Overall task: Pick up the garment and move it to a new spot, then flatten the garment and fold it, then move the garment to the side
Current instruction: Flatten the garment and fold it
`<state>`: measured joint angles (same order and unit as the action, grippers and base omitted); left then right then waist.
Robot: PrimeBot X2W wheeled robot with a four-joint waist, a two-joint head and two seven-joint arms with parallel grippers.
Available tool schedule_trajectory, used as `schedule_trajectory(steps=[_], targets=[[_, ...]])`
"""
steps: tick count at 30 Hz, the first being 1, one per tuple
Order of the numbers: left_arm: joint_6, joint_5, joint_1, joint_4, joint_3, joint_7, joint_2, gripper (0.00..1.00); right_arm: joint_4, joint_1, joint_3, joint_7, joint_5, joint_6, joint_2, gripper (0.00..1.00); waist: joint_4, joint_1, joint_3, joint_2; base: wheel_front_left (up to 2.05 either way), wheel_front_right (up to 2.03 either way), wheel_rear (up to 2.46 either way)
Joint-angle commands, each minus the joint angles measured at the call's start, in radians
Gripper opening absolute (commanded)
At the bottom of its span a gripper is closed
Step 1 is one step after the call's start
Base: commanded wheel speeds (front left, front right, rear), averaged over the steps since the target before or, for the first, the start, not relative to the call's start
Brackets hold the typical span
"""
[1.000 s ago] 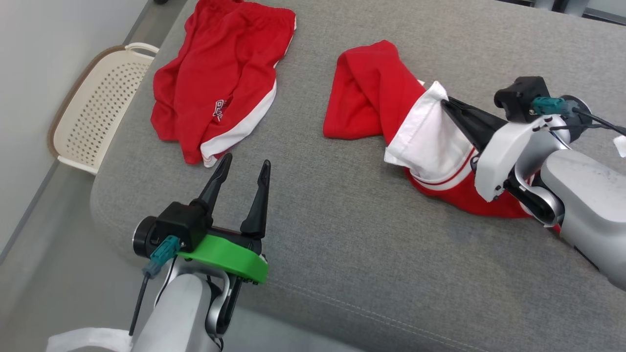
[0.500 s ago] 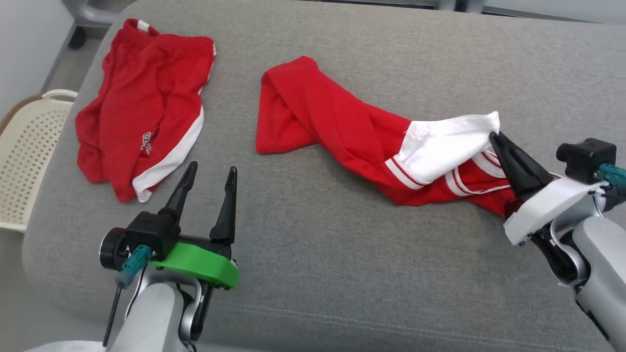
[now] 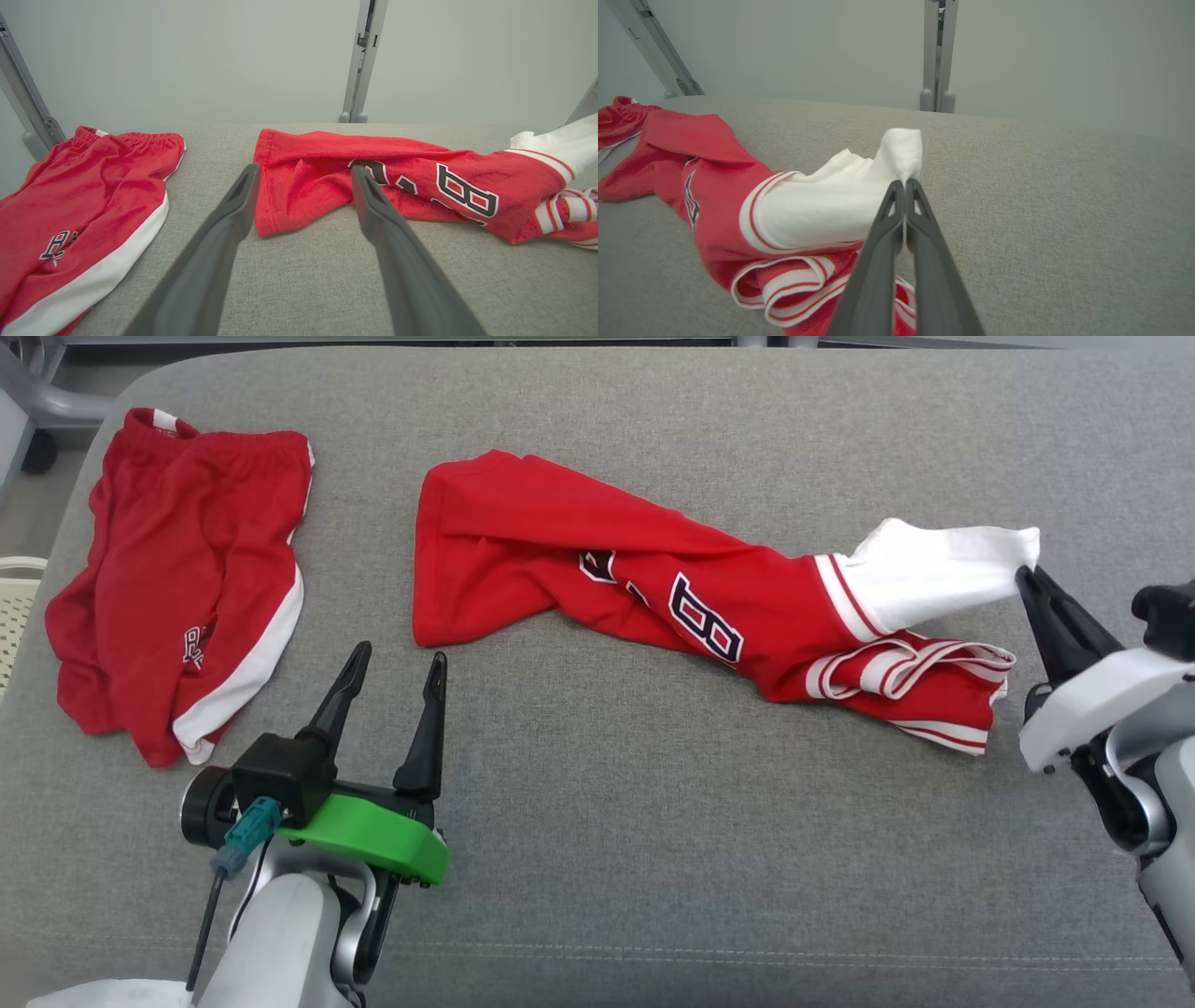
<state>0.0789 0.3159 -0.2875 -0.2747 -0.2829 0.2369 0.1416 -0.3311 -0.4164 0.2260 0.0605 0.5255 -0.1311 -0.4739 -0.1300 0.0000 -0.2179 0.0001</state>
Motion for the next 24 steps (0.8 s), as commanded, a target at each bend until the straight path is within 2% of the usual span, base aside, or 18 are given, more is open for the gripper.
schedule_trajectory(steps=[1,9,15,16,17,21,24], targets=[[-0.004,0.002,-0.012,0.002,0.000,-0.005,0.009,1.00,-0.033,-0.047,0.010,-0.001,-0.015,0.001,-0.006,0.00,0.002,0.0000,-0.008,-0.0001,0.00,0.00,0.00],[0.004,0.001,-0.039,0.002,-0.020,-0.008,0.009,1.00,-0.284,-0.243,0.090,0.077,-0.054,0.001,0.007,0.00,-0.014,0.0000,-0.041,-0.0001,0.00,0.00,0.00],[0.002,0.002,-0.046,-0.002,-0.025,-0.005,0.008,1.00,-0.433,-0.314,0.107,0.137,-0.049,0.001,0.041,0.00,-0.018,0.0000,-0.052,-0.0001,0.00,0.00,0.00],[-0.001,0.003,-0.046,-0.003,-0.025,-0.004,0.009,1.00,-0.459,-0.320,0.108,0.142,-0.044,0.001,0.049,0.82,-0.017,0.0000,-0.053,-0.0001,0.00,0.00,0.00],[-0.002,0.005,-0.045,-0.004,-0.025,-0.004,0.009,1.00,-0.480,-0.327,0.108,0.151,-0.041,0.001,0.056,1.00,-0.016,0.0000,-0.052,-0.0001,0.00,0.00,0.00],[-0.009,0.005,-0.035,-0.007,-0.023,-0.001,0.016,1.00,-0.546,-0.315,0.071,0.186,-0.020,0.001,0.083,1.00,-0.005,0.0000,-0.044,-0.0001,0.00,0.00,0.00],[-0.018,0.006,-0.022,-0.007,-0.019,0.000,0.024,1.00,-0.552,-0.277,0.039,0.200,-0.012,0.001,0.104,1.00,0.009,0.0000,-0.030,-0.0001,0.00,0.00,0.00]])
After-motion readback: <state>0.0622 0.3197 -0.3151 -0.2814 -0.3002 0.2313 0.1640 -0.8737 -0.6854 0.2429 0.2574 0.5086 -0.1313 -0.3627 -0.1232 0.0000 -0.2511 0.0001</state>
